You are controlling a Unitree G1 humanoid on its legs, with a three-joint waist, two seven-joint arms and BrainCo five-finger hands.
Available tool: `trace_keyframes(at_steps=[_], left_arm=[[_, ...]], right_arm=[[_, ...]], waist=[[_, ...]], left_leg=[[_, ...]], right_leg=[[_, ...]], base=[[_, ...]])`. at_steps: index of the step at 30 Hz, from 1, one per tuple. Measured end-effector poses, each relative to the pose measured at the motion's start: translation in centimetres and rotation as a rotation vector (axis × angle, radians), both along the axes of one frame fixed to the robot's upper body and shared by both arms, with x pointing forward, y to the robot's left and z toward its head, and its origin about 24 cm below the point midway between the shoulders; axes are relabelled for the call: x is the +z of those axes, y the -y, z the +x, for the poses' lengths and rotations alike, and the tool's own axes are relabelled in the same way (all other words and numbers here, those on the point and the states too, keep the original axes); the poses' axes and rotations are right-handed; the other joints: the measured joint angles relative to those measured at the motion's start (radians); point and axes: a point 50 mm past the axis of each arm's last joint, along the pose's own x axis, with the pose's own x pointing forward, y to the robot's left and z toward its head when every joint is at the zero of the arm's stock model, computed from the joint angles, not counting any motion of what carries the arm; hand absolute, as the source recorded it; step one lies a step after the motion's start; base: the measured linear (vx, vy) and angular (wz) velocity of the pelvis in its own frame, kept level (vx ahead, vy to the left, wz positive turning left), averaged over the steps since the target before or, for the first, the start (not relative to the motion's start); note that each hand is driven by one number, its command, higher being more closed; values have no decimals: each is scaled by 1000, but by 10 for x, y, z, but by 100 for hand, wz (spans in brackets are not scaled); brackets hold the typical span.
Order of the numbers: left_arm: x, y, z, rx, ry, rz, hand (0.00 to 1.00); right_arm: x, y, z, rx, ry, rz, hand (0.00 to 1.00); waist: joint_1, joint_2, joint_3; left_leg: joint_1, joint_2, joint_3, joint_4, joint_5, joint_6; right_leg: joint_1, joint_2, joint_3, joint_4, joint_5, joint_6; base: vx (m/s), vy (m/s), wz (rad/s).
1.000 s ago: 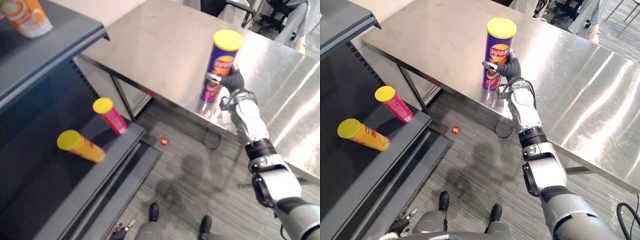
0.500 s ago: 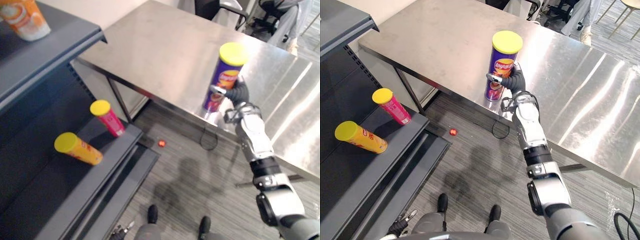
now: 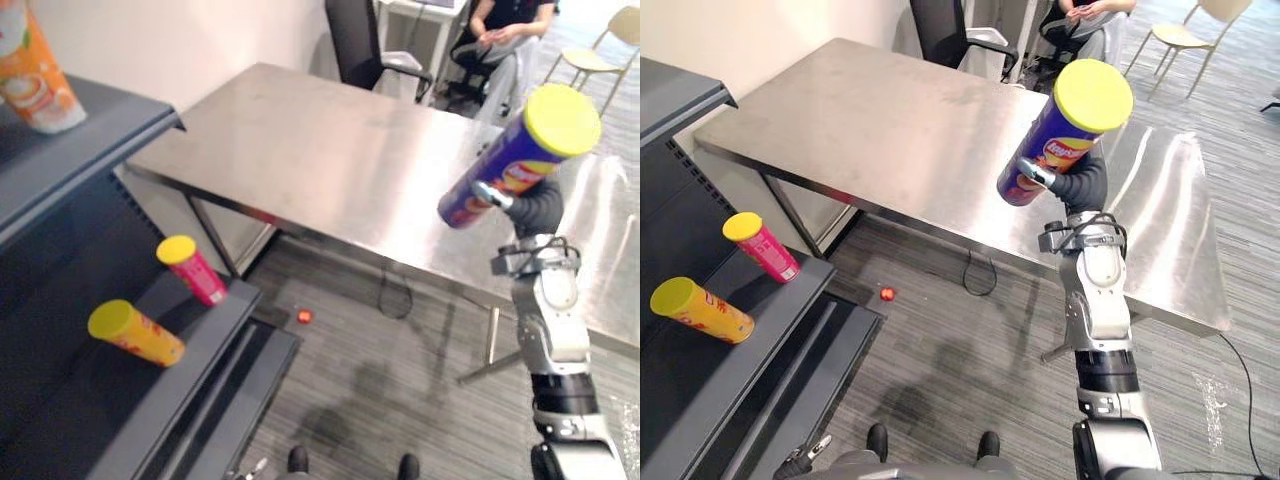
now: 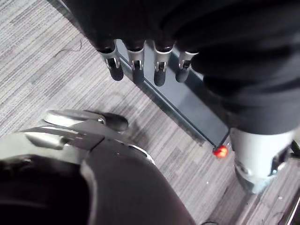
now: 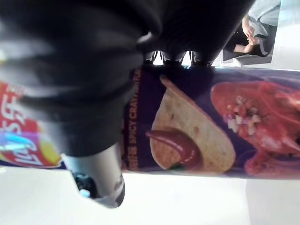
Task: Put the gum and the chips on the shelf.
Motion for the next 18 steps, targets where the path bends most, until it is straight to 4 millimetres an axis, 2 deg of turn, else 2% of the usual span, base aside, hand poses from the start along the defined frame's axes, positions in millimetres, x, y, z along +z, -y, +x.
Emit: trace_keyframes(at_steps=[6, 11, 13, 15, 18], left_arm=[[-2, 2, -9, -4, -29, -17, 0], [-3, 2, -13, 1, -42, -21, 0], [-3, 2, -13, 5, -41, -22, 0], [-3, 1, -10, 4, -32, -25, 0], [-3, 3, -4, 15, -14, -33, 0]], right_arm=[[-24, 18, -23, -49, -61, -11, 100], [-32, 37, -41, -129, -82, -1, 100], [-35, 35, -42, -128, -89, 18, 100], [-40, 22, -40, -82, -96, 50, 100], [-40, 8, -37, -19, -92, 55, 100]], waist=[[-19, 8, -36], [-29, 9, -51], [-31, 8, -49], [-27, 13, -41], [-25, 31, -28]], left_leg=[[8, 3, 13, -4, 1, -3], [18, 3, -11, 1, 4, -3], [9, 5, -30, 42, -10, -8], [-58, 16, -95, 210, -81, -14], [-130, 31, -180, 284, -96, -24]], right_leg=[[-4, 2, 10, 10, -1, 1], [9, 0, -10, 34, -15, 1], [0, -6, -20, 99, -50, -4], [4, -11, -65, 192, -108, -15], [12, 5, -140, 214, -127, -27]], base=[[-42, -13, -8], [-1, -9, 12], [-17, -15, 26], [-55, -42, 61], [-104, -81, 79]])
